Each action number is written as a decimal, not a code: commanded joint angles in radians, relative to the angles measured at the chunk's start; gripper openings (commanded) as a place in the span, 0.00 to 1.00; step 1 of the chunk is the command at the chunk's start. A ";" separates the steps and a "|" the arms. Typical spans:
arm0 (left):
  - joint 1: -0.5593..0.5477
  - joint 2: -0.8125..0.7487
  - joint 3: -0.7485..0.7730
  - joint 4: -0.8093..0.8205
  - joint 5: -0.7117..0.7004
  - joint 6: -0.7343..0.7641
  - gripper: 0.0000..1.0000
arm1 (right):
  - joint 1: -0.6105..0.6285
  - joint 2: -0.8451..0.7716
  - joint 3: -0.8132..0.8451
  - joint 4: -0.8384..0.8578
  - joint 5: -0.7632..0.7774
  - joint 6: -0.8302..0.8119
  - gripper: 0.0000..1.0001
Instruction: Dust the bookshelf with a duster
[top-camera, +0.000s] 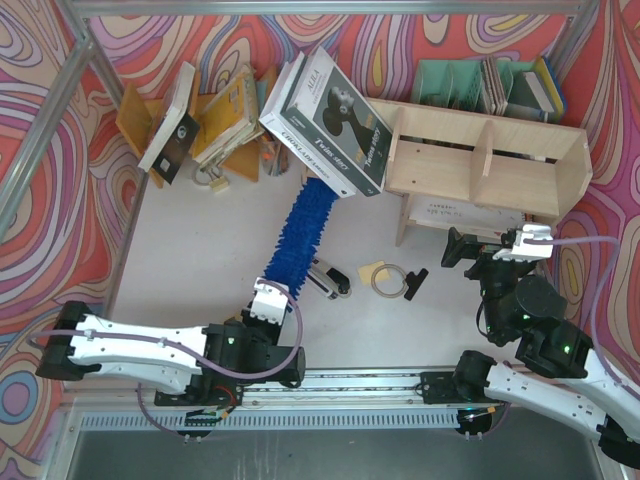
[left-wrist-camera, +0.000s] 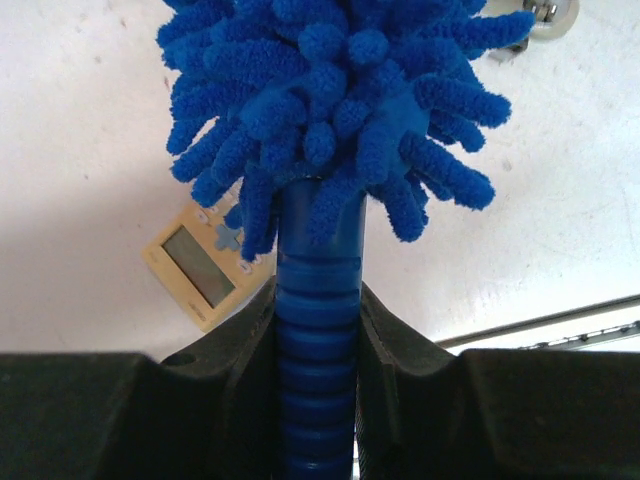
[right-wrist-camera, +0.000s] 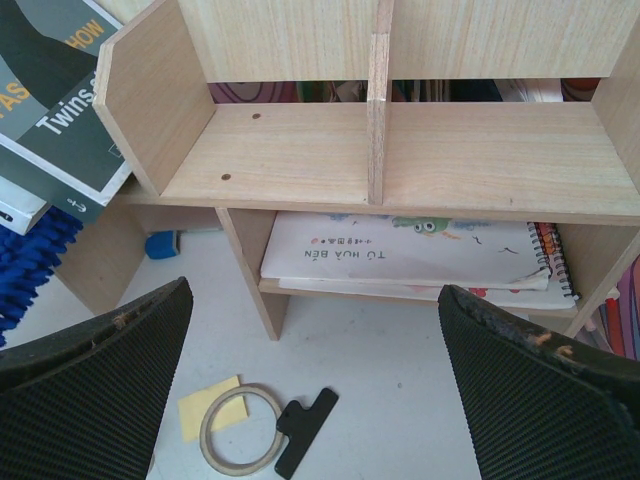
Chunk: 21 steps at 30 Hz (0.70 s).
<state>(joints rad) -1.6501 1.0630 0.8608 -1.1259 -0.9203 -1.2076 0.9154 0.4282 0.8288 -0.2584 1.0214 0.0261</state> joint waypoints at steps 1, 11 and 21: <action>0.053 -0.015 -0.089 0.129 0.101 -0.005 0.00 | -0.002 0.001 -0.009 0.024 0.019 -0.009 0.99; 0.105 0.100 -0.125 0.266 0.195 0.068 0.00 | -0.002 -0.003 -0.009 0.023 0.022 -0.008 0.99; 0.107 0.022 -0.048 0.154 0.076 0.109 0.00 | -0.002 -0.008 -0.008 0.020 0.017 -0.007 0.99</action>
<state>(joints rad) -1.5509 1.1477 0.7650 -0.9051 -0.7181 -1.1202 0.9154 0.4267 0.8288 -0.2584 1.0214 0.0261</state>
